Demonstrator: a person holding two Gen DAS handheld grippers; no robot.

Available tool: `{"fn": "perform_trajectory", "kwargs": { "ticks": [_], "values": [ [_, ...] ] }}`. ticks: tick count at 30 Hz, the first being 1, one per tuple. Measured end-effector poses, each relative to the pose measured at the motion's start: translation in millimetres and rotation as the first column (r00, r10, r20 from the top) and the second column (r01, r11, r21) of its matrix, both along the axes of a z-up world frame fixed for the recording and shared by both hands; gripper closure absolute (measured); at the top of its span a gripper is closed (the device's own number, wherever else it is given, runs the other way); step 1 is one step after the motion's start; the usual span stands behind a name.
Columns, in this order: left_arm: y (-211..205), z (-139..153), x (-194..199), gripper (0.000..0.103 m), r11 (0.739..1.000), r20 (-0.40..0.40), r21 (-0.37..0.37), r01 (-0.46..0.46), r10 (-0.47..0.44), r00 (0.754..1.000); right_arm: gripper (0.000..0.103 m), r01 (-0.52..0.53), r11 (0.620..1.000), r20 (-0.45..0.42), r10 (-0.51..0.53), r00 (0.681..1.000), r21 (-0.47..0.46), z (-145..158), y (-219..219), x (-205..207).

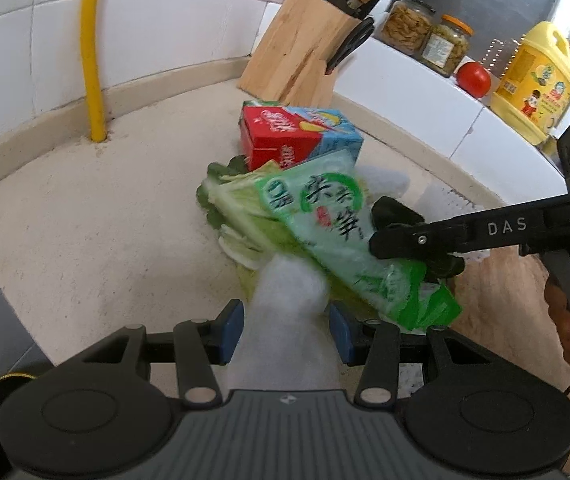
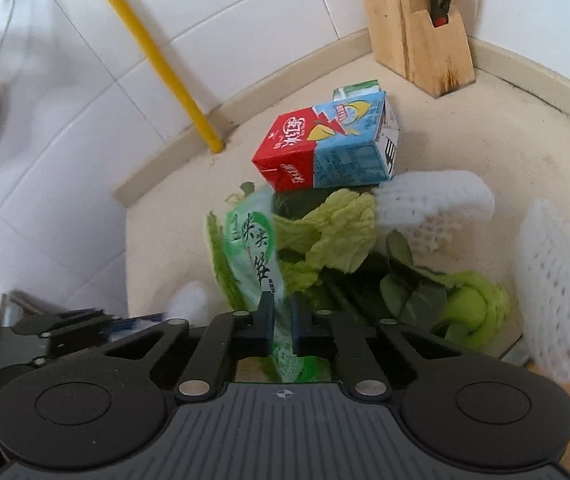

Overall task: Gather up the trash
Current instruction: 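Lift the green packet with the right gripper while the left carries the bag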

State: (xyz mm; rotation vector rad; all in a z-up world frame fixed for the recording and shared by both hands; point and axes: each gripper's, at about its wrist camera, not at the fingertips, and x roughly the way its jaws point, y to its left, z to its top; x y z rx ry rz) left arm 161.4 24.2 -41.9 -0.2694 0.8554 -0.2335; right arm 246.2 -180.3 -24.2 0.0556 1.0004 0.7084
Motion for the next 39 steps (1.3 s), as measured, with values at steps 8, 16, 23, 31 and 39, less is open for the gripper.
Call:
{"fn": "perform_trajectory", "kwargs": {
  "ticks": [8,16,23,31,39],
  "values": [
    [4,-13,1,0.062,1.000,-0.039,0.014,-0.003,0.003,0.999,0.060,-0.061,0.997,-0.031,0.062,0.998,0.037,-9,21,5],
    [13,-9,-22,0.053,0.997,-0.074,0.056,0.047,-0.043,0.996,0.031,-0.122,0.987,0.078,0.131,0.988,-0.106,3,37,-17],
    [12,-24,-24,0.050,0.996,-0.153,0.044,0.073,-0.066,0.986,0.031,-0.160,0.979,-0.004,0.161,0.987,-0.124,-10,38,-36],
    [-1,-19,-20,0.074,0.990,-0.126,0.120,0.071,-0.055,0.990,0.097,-0.212,0.963,-0.059,0.205,0.977,-0.163,-23,56,-42],
    [13,-1,-22,0.077,0.999,-0.056,0.030,0.034,-0.032,0.998,0.102,-0.125,0.992,-0.038,0.125,0.991,0.007,8,27,-49]
  ]
}}
